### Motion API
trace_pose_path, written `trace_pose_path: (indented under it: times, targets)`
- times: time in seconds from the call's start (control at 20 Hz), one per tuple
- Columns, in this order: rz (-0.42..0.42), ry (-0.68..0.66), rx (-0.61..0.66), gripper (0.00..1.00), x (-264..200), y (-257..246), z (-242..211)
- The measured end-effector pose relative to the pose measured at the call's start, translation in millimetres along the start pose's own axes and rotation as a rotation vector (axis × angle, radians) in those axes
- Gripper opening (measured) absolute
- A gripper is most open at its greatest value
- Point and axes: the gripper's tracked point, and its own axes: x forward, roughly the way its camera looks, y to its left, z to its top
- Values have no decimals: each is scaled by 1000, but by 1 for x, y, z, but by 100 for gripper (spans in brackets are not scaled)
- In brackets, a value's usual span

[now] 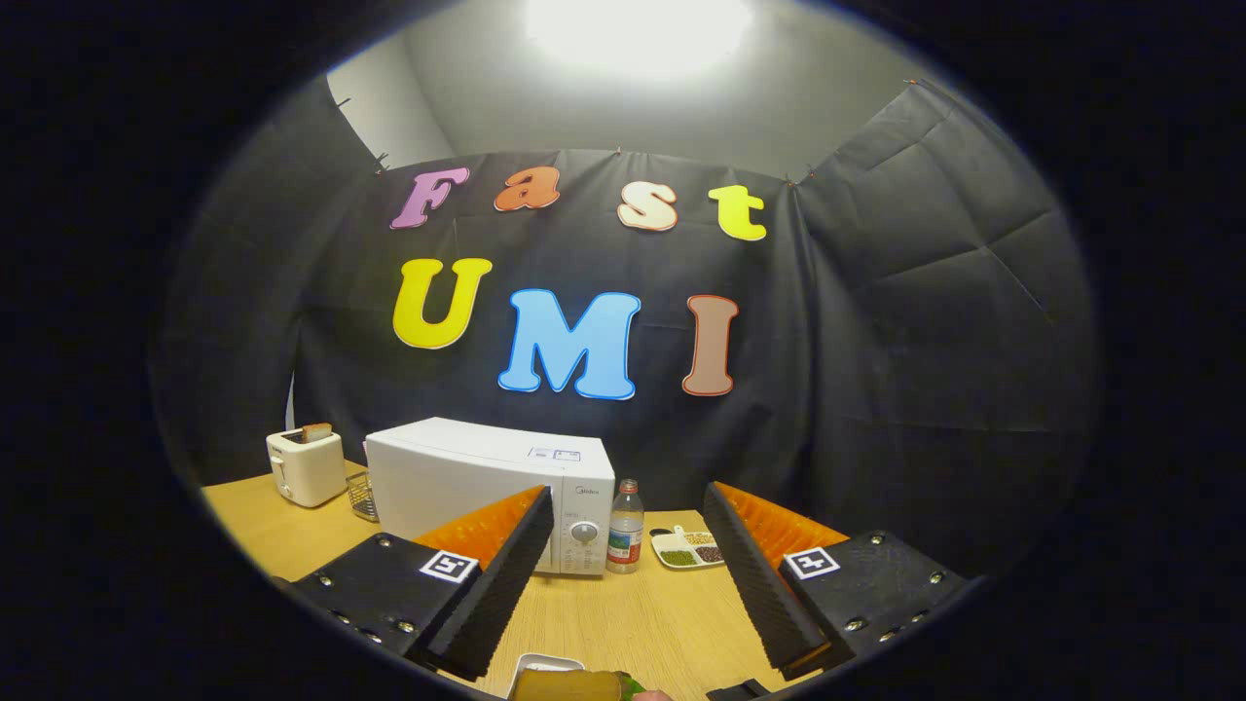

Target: Open the microwave, put the food inside, and close the microwave door.

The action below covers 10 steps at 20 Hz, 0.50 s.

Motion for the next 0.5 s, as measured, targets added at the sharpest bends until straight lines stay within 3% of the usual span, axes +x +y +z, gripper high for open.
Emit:
trace_pose_path:
  times: [0.5]
  targets:
    - [-8, 21, 21, 98, 5, -5, -9]
